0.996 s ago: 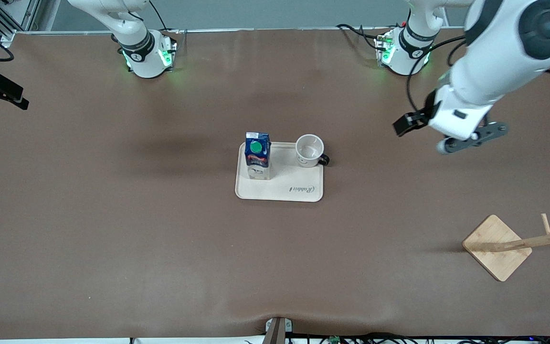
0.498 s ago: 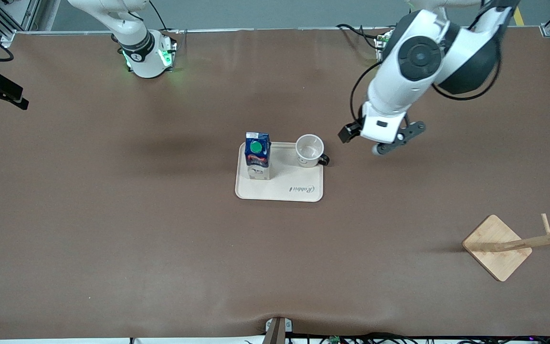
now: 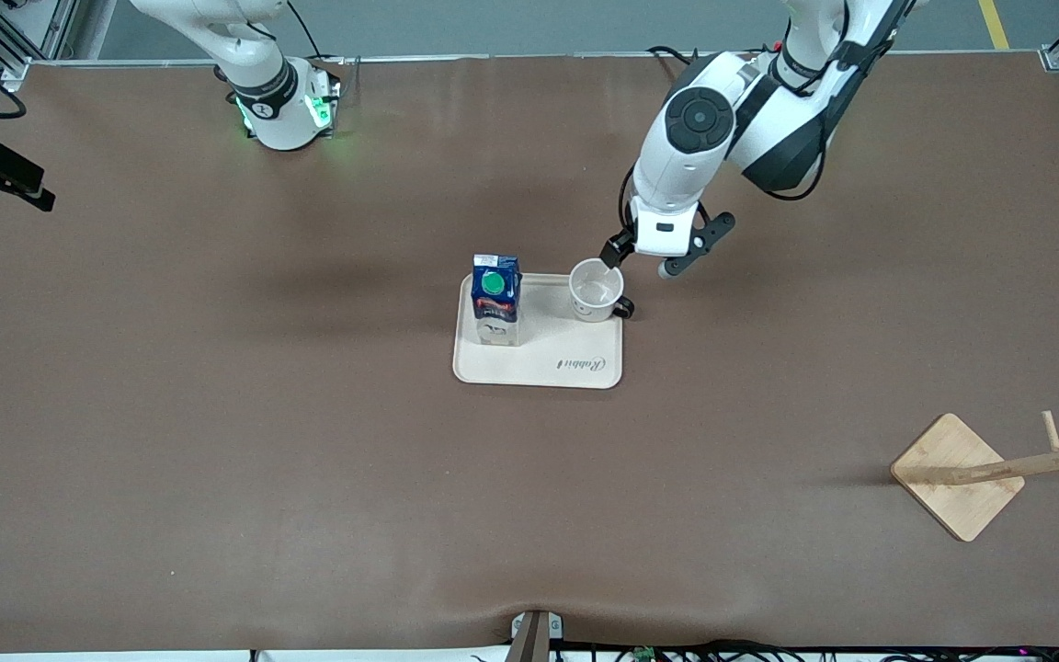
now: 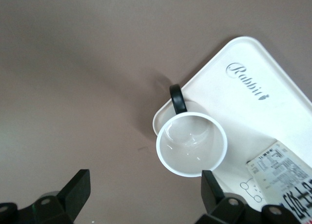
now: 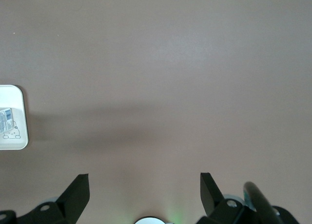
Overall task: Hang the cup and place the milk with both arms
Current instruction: 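Move the left gripper over the white mug on the tray, then lower the left gripper and grasp the white mug by its rim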
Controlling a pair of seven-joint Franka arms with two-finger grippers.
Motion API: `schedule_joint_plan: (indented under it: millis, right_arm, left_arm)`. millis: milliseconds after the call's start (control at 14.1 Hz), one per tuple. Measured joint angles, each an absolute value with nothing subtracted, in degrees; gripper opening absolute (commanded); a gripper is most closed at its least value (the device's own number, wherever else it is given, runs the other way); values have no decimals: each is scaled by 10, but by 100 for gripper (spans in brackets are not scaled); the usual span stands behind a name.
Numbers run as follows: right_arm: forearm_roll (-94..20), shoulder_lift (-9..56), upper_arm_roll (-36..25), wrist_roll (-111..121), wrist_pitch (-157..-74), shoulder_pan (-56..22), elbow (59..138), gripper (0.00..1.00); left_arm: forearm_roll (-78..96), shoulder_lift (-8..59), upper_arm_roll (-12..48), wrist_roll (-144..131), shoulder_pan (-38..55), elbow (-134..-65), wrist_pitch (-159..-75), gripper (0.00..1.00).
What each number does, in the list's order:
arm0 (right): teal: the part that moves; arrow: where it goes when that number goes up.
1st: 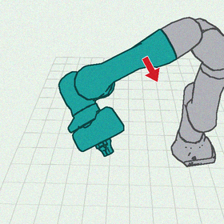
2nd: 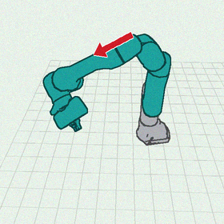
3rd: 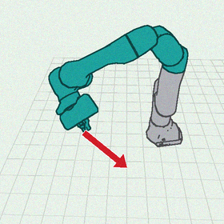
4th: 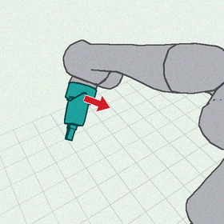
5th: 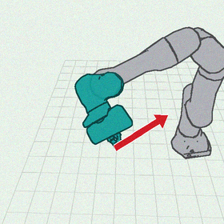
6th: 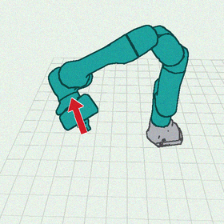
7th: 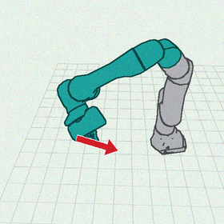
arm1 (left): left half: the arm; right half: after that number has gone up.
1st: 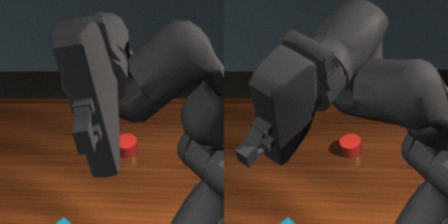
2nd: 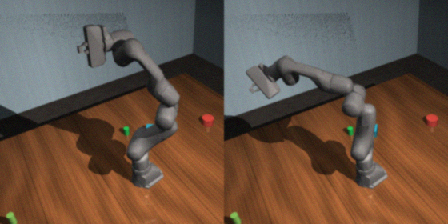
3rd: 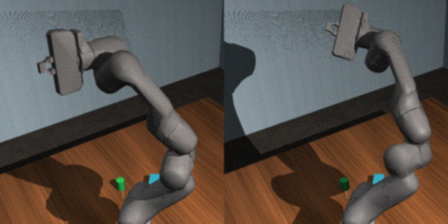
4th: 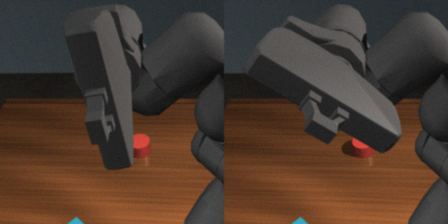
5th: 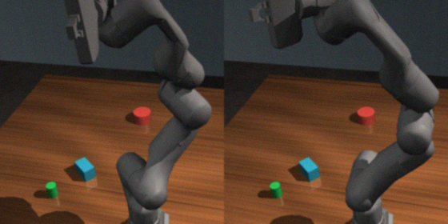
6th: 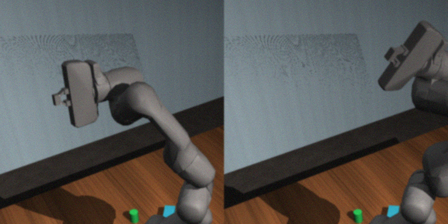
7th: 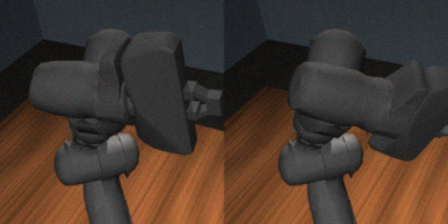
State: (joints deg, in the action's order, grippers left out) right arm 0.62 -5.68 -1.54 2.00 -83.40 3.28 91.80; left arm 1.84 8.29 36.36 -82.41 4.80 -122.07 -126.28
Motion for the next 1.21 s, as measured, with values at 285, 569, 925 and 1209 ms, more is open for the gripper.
schedule_joint_plan:
  millis: [285, 569, 925, 1209]
  right_arm:
    - [6, -57, -15, 20, -834, 33, 918, 100]
    - [6, -57, -15, 20, -834, 33, 918, 100]
    - [6, -57, -15, 20, -834, 33, 918, 100]
    - [6, -57, -15, 20, -834, 33, 918, 100]
  left_arm:
    - [17, 124, 364, -895, 64, -1241, -1350, 81]
    - [-36, 180, 363, -955, 67, -1241, -1390, 76]
    - [-53, 218, 362, -972, 67, -1238, -1401, 60]
    - [-53, 230, 362, -972, 67, -1234, -1405, 49]
